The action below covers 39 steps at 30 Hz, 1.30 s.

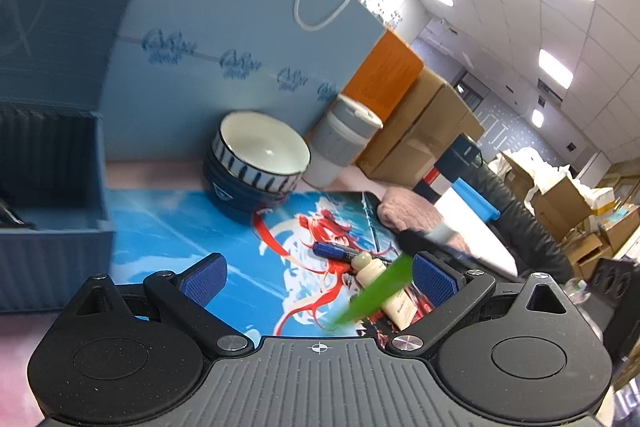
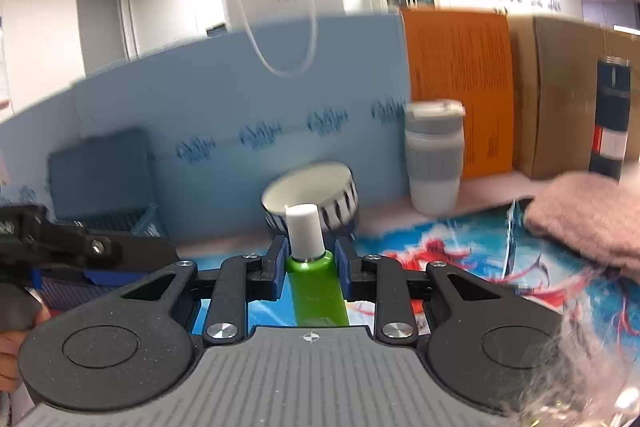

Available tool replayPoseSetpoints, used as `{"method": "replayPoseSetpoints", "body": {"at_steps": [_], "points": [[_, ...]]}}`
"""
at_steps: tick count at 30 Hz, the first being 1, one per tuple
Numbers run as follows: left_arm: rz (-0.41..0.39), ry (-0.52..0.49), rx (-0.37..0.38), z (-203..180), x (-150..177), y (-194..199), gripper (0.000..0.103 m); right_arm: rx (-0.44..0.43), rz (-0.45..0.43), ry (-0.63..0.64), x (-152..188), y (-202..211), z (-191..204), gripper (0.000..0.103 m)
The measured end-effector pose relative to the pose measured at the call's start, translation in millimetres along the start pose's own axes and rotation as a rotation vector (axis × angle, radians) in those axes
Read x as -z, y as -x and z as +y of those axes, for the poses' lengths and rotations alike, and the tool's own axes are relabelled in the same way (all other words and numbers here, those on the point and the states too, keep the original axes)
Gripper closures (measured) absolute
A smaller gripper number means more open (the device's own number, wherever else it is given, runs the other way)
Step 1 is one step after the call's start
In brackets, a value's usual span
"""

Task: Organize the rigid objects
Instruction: 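Grasp the green tube with the right tool and lift it, then lower the green tube into the blue box and open the right tool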

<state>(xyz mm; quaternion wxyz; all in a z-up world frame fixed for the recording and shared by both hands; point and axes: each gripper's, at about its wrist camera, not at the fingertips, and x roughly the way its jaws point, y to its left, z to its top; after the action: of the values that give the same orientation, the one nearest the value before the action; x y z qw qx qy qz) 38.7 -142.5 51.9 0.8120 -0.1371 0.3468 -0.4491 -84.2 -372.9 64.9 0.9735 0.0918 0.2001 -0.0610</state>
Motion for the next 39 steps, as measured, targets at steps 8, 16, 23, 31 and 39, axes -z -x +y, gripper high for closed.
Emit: {"method": "replayPoseSetpoints", "body": {"at_steps": [8, 16, 23, 31, 39], "points": [[-0.093, -0.053, -0.099, 19, -2, 64, 0.003, 0.002, -0.192, 0.073, -24, 24, 51, 0.08], [-0.228, 0.037, -0.208, 70, -8, 125, 0.003, -0.109, -0.283, 0.131, -53, 17, 115, 0.08], [-0.343, 0.136, -0.231, 108, -19, 161, 0.003, -0.201, -0.312, 0.233, -68, -4, 186, 0.08], [-0.406, 0.249, -0.298, 146, -22, 179, 0.003, -0.328, -0.243, 0.177, -63, -59, 242, 0.08], [-0.414, 0.31, -0.306, 165, -16, 189, 0.003, -0.378, -0.097, -0.09, -34, -120, 246, 0.08]]}}
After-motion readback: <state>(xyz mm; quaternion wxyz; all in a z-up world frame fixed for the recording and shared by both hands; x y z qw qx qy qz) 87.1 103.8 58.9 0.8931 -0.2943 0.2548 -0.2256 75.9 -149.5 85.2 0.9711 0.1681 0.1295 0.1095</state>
